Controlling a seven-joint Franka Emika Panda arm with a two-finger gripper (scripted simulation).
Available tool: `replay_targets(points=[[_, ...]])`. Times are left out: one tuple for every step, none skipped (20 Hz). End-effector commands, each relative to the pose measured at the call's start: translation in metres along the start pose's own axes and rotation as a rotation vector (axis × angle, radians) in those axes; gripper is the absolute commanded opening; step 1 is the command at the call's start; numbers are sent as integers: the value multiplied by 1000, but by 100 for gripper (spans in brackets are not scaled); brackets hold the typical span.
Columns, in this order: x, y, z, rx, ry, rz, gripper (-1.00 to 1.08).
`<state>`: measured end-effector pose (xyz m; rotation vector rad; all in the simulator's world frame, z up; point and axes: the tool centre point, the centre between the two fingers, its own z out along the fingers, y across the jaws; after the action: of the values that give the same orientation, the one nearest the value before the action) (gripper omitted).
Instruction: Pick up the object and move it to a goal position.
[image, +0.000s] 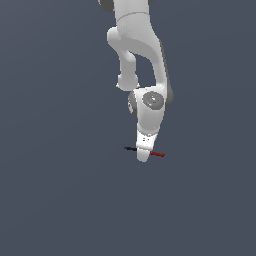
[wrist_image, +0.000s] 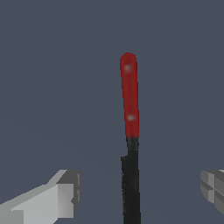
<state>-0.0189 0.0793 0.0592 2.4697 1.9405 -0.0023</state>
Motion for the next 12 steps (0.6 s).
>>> replay_targets(points=[[1, -1, 1, 0, 1, -18, 100], [2, -1, 1, 0, 2, -20, 100], [2, -1, 1, 0, 2, -21, 100], [1, -1, 1, 0, 1, -16, 100], [1, -1, 1, 0, 1, -16, 100], [1, -1, 2, 0, 1, -16, 100], [1, -1, 4, 0, 1, -16, 100], [1, -1, 6, 0, 1, -16, 100], [1, -1, 9, 0, 1, -16, 100], [1, -1, 13, 0, 1, -17, 100], [1, -1, 17, 0, 1, -18, 100], [1, -1, 22, 0, 1, -19, 100]])
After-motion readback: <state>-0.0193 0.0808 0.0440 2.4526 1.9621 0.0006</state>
